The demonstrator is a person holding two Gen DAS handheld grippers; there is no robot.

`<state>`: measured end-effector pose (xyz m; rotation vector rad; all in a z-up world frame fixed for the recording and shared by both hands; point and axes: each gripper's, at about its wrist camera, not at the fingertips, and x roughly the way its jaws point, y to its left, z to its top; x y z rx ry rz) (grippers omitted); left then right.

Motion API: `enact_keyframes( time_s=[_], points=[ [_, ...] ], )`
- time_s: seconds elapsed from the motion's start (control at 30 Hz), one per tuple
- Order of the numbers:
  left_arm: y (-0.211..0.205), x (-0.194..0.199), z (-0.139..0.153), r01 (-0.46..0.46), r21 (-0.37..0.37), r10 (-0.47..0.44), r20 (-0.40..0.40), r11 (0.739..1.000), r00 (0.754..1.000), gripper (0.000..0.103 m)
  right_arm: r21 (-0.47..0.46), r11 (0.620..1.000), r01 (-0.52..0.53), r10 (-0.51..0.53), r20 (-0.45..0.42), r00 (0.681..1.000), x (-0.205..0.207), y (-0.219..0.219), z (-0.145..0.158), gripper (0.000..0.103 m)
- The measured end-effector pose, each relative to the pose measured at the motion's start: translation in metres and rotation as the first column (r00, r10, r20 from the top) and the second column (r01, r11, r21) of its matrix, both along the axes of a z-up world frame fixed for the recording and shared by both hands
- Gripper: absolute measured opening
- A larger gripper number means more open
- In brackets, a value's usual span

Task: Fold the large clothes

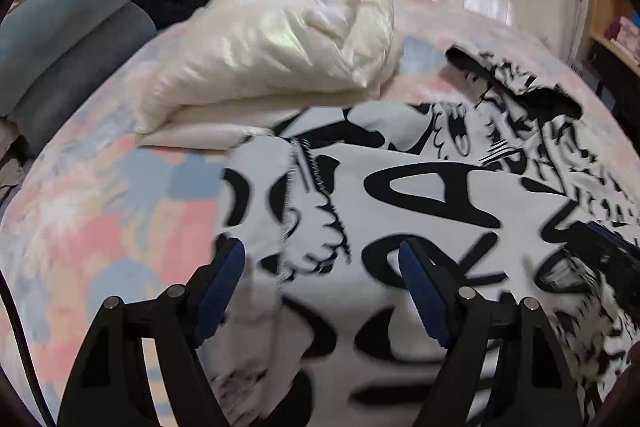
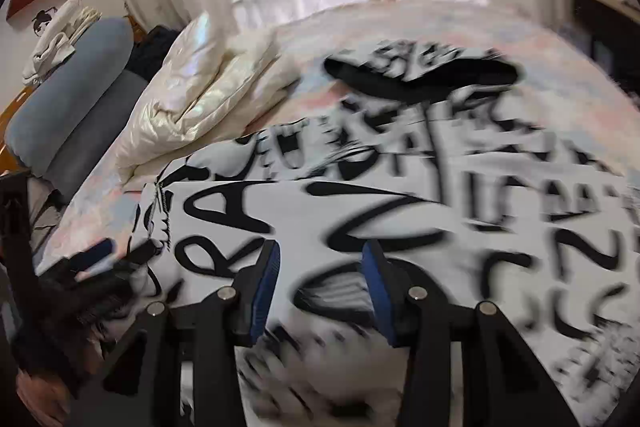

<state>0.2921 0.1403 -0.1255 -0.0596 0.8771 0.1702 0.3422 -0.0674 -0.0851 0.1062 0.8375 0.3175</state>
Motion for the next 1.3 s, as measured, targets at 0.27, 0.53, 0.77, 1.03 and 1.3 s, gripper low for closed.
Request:
enact_keyframes(
  time_s=[0.27,0.53,0.77,1.03,1.3],
  points=[
    [0.026,0.039,-0.045,-0.106,0.053,0.109,-0.068,0.993,0.992,0.099,-0.178,0.979,0.100,-0.112,-0.057,0.992,0.065,-0.011,-0.050,0.041],
    [0.022,0.007,-0.022,-0.035,0.042,0.038,-0.062,0.998,0.997,0.096,-0.101,0.983,0.156,-0.162,-0.060,0.985,0.035,-0.078,-0.022,0.043],
    [-0.005,-0.060,-0.002,0.034,-0.012,-0.034,-0.035,0.999,0.999,0.096,0.032,0.999,-0.039,0.042,-0.080,0.996,-0.035,-0.036,-0.007,0.043],
    [0.008,-0.069,-0.031,-0.039,0.015,0.040,-0.112,0.999,0.993,0.095,-0.133,0.989,-0.065,0.059,-0.054,0.997,-0.062,-0.003,-0.038,0.045],
    [0.019,-0.077,-0.023,-0.010,-0.006,0.009,-0.154,1.000,0.988,0.094,-0.028,0.996,0.082,-0.084,-0.085,0.993,-0.069,-0.073,-0.030,0.045]
  ],
)
